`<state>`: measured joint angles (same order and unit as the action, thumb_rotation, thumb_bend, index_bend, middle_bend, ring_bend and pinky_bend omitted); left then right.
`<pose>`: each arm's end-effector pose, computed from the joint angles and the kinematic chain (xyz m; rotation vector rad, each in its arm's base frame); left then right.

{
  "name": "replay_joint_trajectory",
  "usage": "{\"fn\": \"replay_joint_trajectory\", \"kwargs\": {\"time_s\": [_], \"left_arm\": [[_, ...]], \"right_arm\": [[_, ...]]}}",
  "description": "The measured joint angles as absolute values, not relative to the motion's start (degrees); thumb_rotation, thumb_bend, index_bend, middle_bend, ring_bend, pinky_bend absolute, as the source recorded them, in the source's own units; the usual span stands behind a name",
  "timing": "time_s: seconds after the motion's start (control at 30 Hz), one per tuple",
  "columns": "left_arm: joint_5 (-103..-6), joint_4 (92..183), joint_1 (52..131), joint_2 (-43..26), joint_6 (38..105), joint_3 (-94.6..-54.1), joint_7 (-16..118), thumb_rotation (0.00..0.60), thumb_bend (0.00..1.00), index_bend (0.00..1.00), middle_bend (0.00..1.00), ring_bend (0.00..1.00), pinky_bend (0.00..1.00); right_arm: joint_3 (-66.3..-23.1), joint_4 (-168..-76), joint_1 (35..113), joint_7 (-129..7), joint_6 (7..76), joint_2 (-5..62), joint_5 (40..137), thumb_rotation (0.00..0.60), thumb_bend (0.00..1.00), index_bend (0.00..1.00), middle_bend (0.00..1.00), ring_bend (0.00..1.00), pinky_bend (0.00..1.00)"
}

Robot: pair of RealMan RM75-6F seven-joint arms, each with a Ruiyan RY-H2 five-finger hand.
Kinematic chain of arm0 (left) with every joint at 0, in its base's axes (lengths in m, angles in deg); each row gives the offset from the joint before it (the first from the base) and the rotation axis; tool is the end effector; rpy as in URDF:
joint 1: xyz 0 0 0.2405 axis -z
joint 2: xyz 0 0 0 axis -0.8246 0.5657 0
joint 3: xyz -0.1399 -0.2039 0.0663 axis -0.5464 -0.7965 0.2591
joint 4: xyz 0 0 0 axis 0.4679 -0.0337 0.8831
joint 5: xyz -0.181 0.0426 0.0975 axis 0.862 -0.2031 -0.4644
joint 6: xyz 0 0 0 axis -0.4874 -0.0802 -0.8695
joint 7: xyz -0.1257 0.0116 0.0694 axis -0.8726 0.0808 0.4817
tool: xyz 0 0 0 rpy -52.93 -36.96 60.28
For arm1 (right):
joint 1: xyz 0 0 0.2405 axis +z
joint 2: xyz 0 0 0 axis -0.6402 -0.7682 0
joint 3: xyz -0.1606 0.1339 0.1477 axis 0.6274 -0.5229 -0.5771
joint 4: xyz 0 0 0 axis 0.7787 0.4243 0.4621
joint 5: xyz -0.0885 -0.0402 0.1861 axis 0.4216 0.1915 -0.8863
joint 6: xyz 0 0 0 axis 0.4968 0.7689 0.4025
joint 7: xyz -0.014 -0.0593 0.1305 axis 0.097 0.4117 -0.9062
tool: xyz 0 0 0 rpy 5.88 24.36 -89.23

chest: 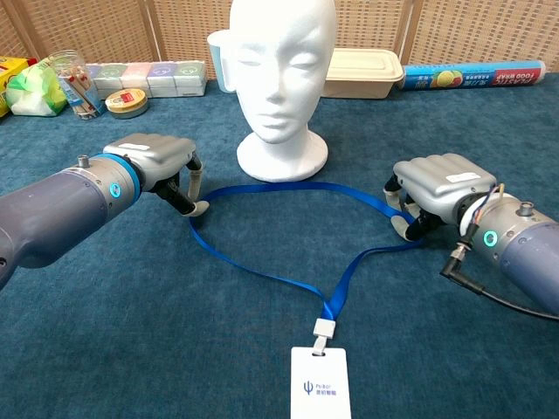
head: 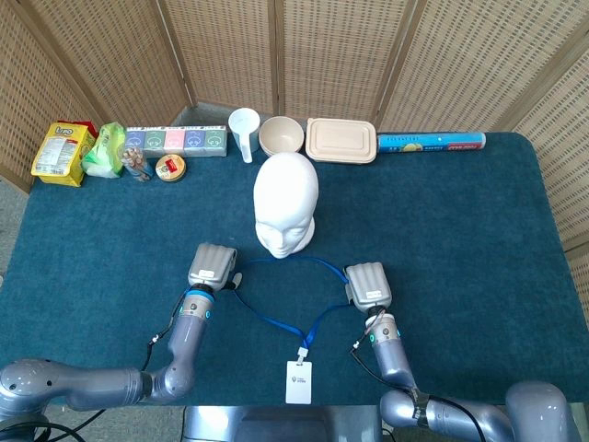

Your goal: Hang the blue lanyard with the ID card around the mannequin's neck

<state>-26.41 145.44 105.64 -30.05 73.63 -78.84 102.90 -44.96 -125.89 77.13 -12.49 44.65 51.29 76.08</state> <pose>-0.1196 0.3373 -0.0821 -1.7496 -0.9338 -0.5562 -0.1641 -0.3068 -0.0799 1.7079 -0.8912 0.6207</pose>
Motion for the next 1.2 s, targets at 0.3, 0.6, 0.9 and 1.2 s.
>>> {"fn": "replay_joint_trajectory", "kwargs": {"time_s": [0.3, 0.6, 0.9, 1.2], "left_arm": [[-26.18, 144.89, 105.80, -30.52, 73.67, -78.69, 103.54, 0.432, 0.40, 0.57, 1.00, 1.00, 1.00], [-26.34, 144.71, 106.02, -30.80, 73.64, -78.40, 104.27, 0.434, 0.40, 0.57, 1.00, 1.00, 1.00], [-26.67, 144.12, 106.31, -31.42, 74.06, -78.41, 105.06, 0.455, 0.42, 0.57, 1.00, 1.00, 1.00], [-26.42, 143.32, 106.47, -32.02, 73.83, -78.43, 105.59, 0.460, 0.42, 0.57, 1.00, 1.00, 1.00]], "right_arm": [[-45.14, -125.89, 76.90, -13.15, 44.46, 51.08, 76.05, 0.600, 0.56, 0.66, 0.87, 1.00, 1.00], [-45.08, -125.95, 76.73, -13.52, 44.13, 51.09, 75.83, 0.600, 0.56, 0.66, 0.87, 1.00, 1.00], [-45.19, -125.99, 76.61, -14.18, 43.89, 50.95, 75.85, 0.600, 0.57, 0.67, 0.87, 1.00, 1.00], [-45.16, -126.06, 76.49, -14.39, 43.71, 50.74, 75.67, 0.600, 0.57, 0.67, 0.87, 1.00, 1.00]]}}
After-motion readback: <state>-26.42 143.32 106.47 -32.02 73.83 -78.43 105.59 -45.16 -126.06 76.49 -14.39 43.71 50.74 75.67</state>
